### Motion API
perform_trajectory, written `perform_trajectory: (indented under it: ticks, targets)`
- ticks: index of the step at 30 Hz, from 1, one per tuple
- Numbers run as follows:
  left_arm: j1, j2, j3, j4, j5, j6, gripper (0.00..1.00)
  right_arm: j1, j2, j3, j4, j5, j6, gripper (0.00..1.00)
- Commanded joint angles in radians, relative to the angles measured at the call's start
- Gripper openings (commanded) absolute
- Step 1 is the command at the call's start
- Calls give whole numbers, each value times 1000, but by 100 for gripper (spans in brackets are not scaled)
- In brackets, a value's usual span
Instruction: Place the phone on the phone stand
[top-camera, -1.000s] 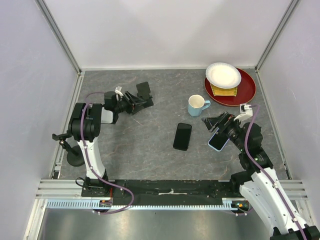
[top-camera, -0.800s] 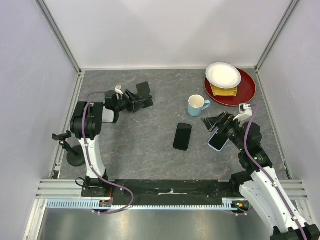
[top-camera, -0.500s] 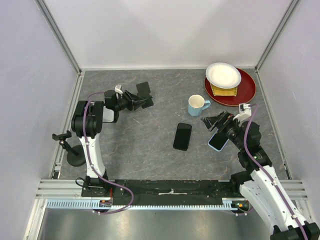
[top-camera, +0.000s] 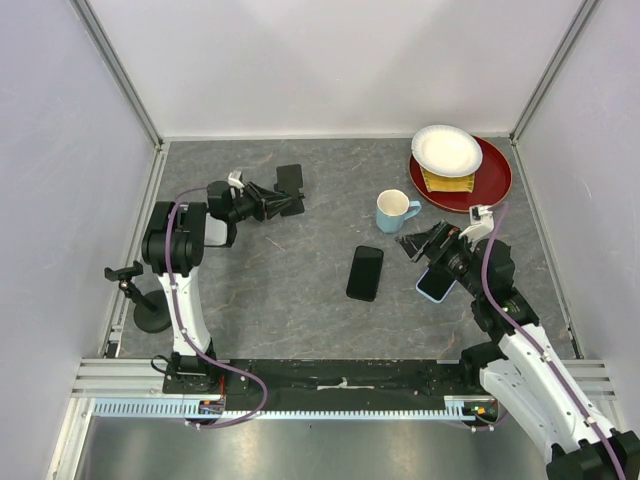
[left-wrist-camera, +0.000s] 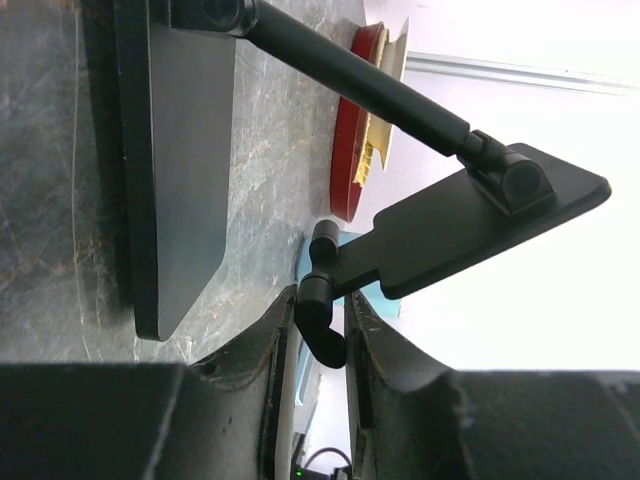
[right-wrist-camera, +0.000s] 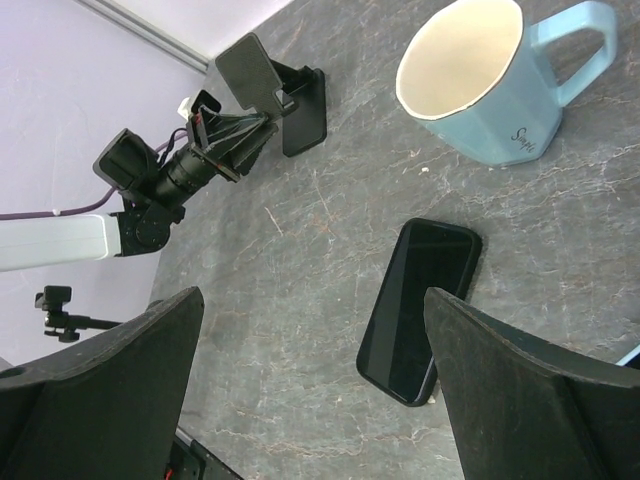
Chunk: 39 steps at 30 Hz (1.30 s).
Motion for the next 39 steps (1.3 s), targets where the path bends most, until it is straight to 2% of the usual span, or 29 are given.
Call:
perform_trajectory:
  ticks: [1, 3, 5, 9, 14, 17, 19, 20, 21, 23, 25, 27, 32, 35, 39]
  targets:
    - [-11, -24, -43, 108, 79, -117, 2, 28, 17, 25, 34, 19, -7, 98]
    - [-32, -34, -90, 159, 88, -192, 2, 57, 43, 38, 18, 43, -16, 98]
    - [-58, -38, -130, 277, 97, -275, 2, 83, 86, 60, 2, 86, -31, 98]
    - [-97, -55, -224, 371, 113, -313, 2, 187, 171, 113, -56, 181, -48, 98]
    - [-141, -113, -271, 271, 143, -225, 2, 282, 243, 140, -76, 274, -76, 98]
    - [-124, -173, -324, 210, 191, -147, 2, 313, 261, 137, -78, 294, -96, 98]
    - [-117, -213, -322, 25, 219, -51, 2, 333, 278, 136, -76, 323, -114, 98]
    - [-115, -251, -310, -78, 222, 76, 2, 342, 286, 136, -72, 333, -120, 98]
    - [-115, -267, -276, -244, 216, 139, 2, 362, 293, 137, -71, 362, -126, 98]
    - [-114, -287, -243, -351, 203, 254, 6, 388, 330, 150, -71, 392, -136, 98]
    - [-100, -287, -224, -424, 206, 292, 9, 439, 365, 166, -70, 437, -128, 98]
    - [-83, -288, -221, -439, 213, 315, 13, 509, 390, 182, -75, 484, -117, 98]
    - [-57, -319, -230, -459, 203, 313, 35, 690, 526, 294, -111, 718, -120, 98]
    - [-42, -319, -230, -461, 211, 306, 39, 738, 648, 402, -142, 806, -122, 98]
    - [-8, -359, -236, -462, 214, 312, 43, 758, 818, 544, -137, 820, -166, 98]
